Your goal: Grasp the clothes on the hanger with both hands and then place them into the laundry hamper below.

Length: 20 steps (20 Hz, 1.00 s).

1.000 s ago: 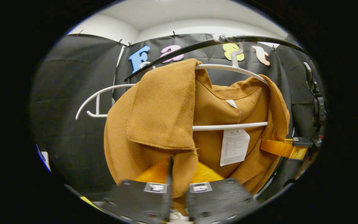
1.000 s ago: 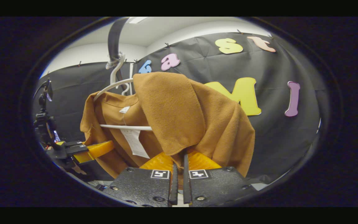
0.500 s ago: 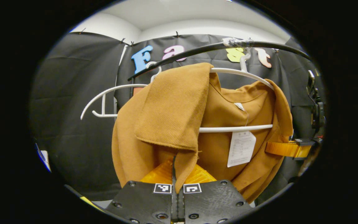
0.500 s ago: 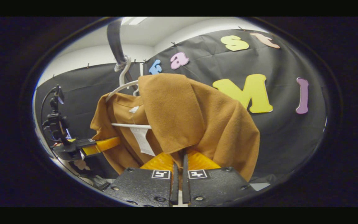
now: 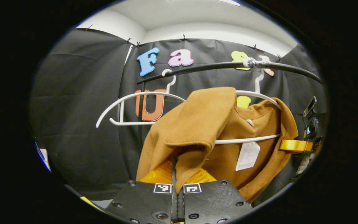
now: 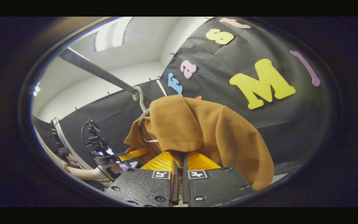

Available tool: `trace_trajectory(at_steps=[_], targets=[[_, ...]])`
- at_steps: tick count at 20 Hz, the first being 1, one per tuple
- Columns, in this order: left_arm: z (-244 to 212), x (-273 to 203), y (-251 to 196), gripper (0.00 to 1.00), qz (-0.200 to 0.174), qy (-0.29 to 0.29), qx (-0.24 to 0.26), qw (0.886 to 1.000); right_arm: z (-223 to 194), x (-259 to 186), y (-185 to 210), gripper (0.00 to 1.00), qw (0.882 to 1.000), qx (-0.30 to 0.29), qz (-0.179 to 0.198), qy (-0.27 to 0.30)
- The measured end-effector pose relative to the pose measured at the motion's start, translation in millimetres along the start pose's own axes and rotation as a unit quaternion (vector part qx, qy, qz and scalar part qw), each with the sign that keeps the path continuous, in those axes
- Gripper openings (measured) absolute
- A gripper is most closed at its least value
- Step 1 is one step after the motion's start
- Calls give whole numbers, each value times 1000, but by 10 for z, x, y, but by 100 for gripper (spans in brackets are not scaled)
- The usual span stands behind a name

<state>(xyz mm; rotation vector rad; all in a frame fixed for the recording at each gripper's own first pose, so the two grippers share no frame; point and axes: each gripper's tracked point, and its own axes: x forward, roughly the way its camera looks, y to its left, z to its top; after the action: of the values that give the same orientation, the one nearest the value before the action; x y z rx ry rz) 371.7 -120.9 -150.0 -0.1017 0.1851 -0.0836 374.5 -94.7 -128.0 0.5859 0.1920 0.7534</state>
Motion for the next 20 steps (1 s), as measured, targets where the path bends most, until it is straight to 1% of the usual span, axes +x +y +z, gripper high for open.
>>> trace_trajectory(at_steps=[1,2,4,5,6,8,9,10,11,12,13,14,16,17,18,19,20], targets=[[48,-17,22,0,2,-4,2,1000,92,-24,19,7,1000,18,10,-12],[89,-23,50,0,3,-6,0,1000,180,-64,97,7,998,41,32,-29],[204,-36,109,0,7,-16,-7,1000,411,-137,164,7,992,85,66,-66],[266,-44,152,0,12,-21,-10,1000,522,-167,166,7,989,100,76,-82],[331,-41,203,0,18,-26,-13,999,617,-188,163,7,987,107,81,-94],[486,-36,262,0,17,-38,-19,999,768,-253,238,7,982,115,97,-115],[552,-23,337,0,25,-42,-15,999,834,-270,244,7,981,115,98,-120],[613,0,381,0,26,-45,-13,999,884,-275,240,7,981,112,99,-125],[703,1,449,4,33,-56,-11,998,938,-284,211,6,981,110,94,-132],[750,13,488,0,31,-58,-19,998,984,-293,220,7,980,110,93,-139],[804,61,558,0,31,-62,-26,997,1046,-308,211,7,978,112,92,-150],[821,82,587,0,31,-60,-28,997,1094,-323,172,8,977,112,88,-158],[777,161,624,0,33,-51,-22,998,1123,-306,40,6,978,104,66,-167],[729,175,608,0,30,-42,-23,998,1151,-314,-38,7,978,104,54,-175],[691,202,614,4,31,-33,-23,999,1204,-339,-104,7,975,107,45,-188],[649,216,613,0,31,-24,-20,999,1235,-347,-171,7,973,113,38,-197],[646,232,594,0,29,-24,-15,999,1227,-350,-228,7,972,118,33,-199]])
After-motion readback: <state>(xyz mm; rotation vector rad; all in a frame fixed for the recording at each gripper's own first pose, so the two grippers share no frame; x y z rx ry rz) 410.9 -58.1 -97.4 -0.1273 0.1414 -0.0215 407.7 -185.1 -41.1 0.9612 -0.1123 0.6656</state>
